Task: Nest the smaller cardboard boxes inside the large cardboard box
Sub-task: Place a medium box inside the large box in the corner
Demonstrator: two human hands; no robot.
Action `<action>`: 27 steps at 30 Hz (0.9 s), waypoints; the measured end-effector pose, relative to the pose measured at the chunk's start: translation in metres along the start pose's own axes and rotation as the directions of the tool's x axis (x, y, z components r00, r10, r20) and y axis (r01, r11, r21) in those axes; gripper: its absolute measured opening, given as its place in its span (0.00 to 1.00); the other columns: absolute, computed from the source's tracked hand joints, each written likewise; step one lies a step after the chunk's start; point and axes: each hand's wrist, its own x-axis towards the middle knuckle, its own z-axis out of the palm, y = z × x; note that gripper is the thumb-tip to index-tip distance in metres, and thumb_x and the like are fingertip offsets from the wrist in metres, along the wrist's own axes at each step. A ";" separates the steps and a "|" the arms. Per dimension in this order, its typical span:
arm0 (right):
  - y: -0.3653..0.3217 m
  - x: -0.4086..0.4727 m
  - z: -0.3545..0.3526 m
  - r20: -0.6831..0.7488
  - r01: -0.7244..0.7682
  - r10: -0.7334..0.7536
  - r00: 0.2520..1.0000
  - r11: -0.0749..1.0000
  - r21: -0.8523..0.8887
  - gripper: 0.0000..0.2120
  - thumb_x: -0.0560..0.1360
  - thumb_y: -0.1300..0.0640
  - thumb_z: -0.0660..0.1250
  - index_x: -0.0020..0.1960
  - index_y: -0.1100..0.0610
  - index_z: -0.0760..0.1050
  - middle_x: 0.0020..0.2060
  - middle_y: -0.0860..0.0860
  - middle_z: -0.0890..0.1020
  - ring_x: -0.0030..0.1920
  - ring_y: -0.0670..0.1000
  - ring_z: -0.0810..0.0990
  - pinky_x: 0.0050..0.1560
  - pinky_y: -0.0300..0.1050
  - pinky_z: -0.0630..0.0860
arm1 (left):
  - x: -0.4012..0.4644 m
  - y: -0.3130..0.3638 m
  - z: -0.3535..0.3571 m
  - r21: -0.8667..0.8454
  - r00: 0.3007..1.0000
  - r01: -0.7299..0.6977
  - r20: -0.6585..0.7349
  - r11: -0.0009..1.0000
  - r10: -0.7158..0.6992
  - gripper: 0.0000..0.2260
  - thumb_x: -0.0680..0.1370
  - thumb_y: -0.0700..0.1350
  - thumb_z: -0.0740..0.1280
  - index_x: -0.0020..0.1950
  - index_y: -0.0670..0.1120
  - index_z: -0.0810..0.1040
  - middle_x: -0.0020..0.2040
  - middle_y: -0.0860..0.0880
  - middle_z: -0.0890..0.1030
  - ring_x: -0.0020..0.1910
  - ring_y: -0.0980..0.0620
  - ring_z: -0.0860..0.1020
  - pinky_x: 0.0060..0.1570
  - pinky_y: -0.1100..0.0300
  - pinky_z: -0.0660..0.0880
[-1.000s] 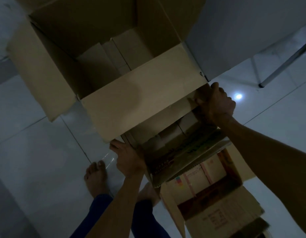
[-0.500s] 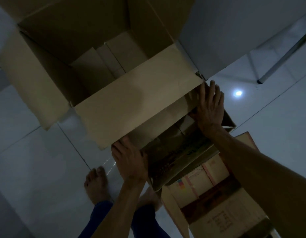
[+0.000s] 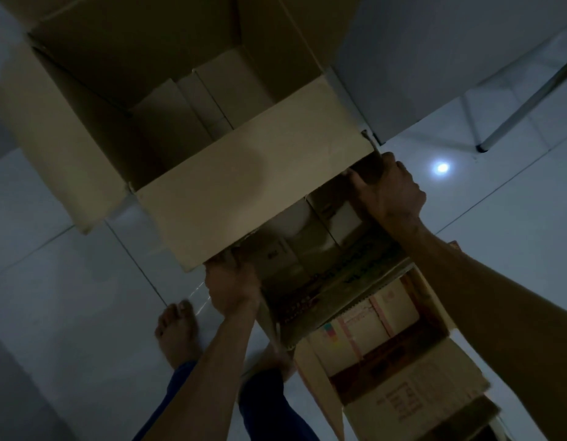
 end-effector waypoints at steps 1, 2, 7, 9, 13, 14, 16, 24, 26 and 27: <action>0.000 0.004 -0.001 0.004 -0.021 0.021 1.000 1.000 0.003 0.42 0.67 0.19 0.55 0.65 0.50 0.70 0.54 0.53 0.81 0.50 0.57 0.81 0.49 0.53 0.74 | -0.002 0.000 -0.001 -0.007 1.000 0.003 0.001 1.000 -0.003 0.21 0.81 0.49 0.66 0.72 0.44 0.70 0.63 0.36 0.79 0.60 0.32 0.77 0.51 0.44 0.73; -0.001 0.006 -0.002 0.008 -0.039 0.039 0.999 0.999 0.006 0.42 0.66 0.18 0.54 0.64 0.50 0.71 0.52 0.52 0.82 0.48 0.56 0.81 0.49 0.53 0.75 | -0.003 0.001 -0.002 -0.011 1.000 0.010 0.002 1.000 -0.010 0.20 0.82 0.50 0.64 0.72 0.45 0.71 0.64 0.36 0.79 0.61 0.32 0.77 0.52 0.45 0.72; -0.009 0.009 -0.003 0.031 -0.067 0.066 0.997 0.998 0.013 0.41 0.66 0.19 0.53 0.62 0.49 0.73 0.51 0.51 0.82 0.45 0.53 0.79 0.49 0.52 0.75 | 0.000 0.003 -0.006 -0.026 1.000 0.001 -0.011 1.000 -0.002 0.18 0.84 0.48 0.59 0.70 0.41 0.75 0.64 0.35 0.79 0.61 0.33 0.77 0.57 0.43 0.74; -0.014 0.009 -0.005 0.034 -0.061 0.061 0.998 0.998 0.021 0.41 0.66 0.20 0.54 0.64 0.49 0.73 0.52 0.51 0.82 0.47 0.54 0.80 0.48 0.51 0.75 | 0.003 0.000 -0.009 -0.030 1.000 -0.025 -0.010 0.999 0.025 0.18 0.85 0.47 0.57 0.69 0.39 0.75 0.64 0.34 0.79 0.61 0.33 0.77 0.57 0.44 0.74; -0.022 0.003 -0.011 0.045 -0.016 0.015 0.999 0.999 0.037 0.38 0.67 0.23 0.56 0.64 0.49 0.72 0.52 0.51 0.82 0.48 0.56 0.81 0.46 0.50 0.73 | 0.003 -0.008 -0.021 -0.041 0.997 -0.072 -0.018 0.997 0.071 0.19 0.86 0.49 0.54 0.67 0.39 0.76 0.64 0.34 0.79 0.61 0.33 0.77 0.57 0.47 0.72; -0.024 0.000 -0.013 0.054 -0.005 0.003 0.999 0.999 0.034 0.38 0.67 0.23 0.55 0.63 0.49 0.72 0.52 0.51 0.82 0.48 0.56 0.81 0.46 0.50 0.72 | 0.001 -0.010 -0.025 -0.050 0.997 -0.081 -0.025 0.996 0.080 0.20 0.86 0.50 0.53 0.67 0.39 0.76 0.64 0.34 0.79 0.61 0.33 0.77 0.57 0.47 0.72; -0.027 -0.007 -0.017 0.064 0.006 -0.007 0.998 1.000 0.030 0.37 0.67 0.22 0.55 0.60 0.49 0.73 0.51 0.50 0.81 0.48 0.55 0.81 0.46 0.49 0.72 | -0.006 -0.011 -0.033 -0.073 0.996 -0.093 -0.012 0.993 0.093 0.21 0.86 0.50 0.52 0.69 0.40 0.75 0.65 0.35 0.78 0.62 0.34 0.77 0.58 0.49 0.72; -0.032 -0.050 -0.021 0.055 -0.047 0.048 0.997 0.999 -0.014 0.48 0.65 0.14 0.47 0.61 0.53 0.73 0.50 0.52 0.82 0.42 0.53 0.77 0.43 0.47 0.71 | -0.033 -0.020 -0.075 0.029 0.994 -0.067 0.086 0.997 0.065 0.23 0.86 0.56 0.48 0.71 0.46 0.72 0.69 0.39 0.75 0.65 0.40 0.73 0.38 0.64 0.49; -0.037 -0.063 -0.021 0.058 -0.048 0.049 0.997 0.999 -0.019 0.49 0.64 0.13 0.46 0.60 0.53 0.73 0.48 0.52 0.82 0.41 0.53 0.77 0.42 0.47 0.70 | -0.029 -0.031 -0.081 0.046 0.992 -0.093 0.093 0.995 0.088 0.24 0.86 0.56 0.47 0.71 0.45 0.73 0.70 0.40 0.75 0.66 0.41 0.73 0.41 0.64 0.51; -0.039 -0.068 -0.022 0.058 -0.048 0.049 0.997 0.999 -0.018 0.49 0.64 0.13 0.45 0.60 0.53 0.73 0.48 0.52 0.82 0.40 0.53 0.77 0.42 0.47 0.70 | -0.024 -0.038 -0.082 0.052 0.991 -0.103 0.089 0.993 0.099 0.24 0.86 0.56 0.47 0.71 0.45 0.73 0.69 0.40 0.76 0.66 0.41 0.73 0.44 0.63 0.53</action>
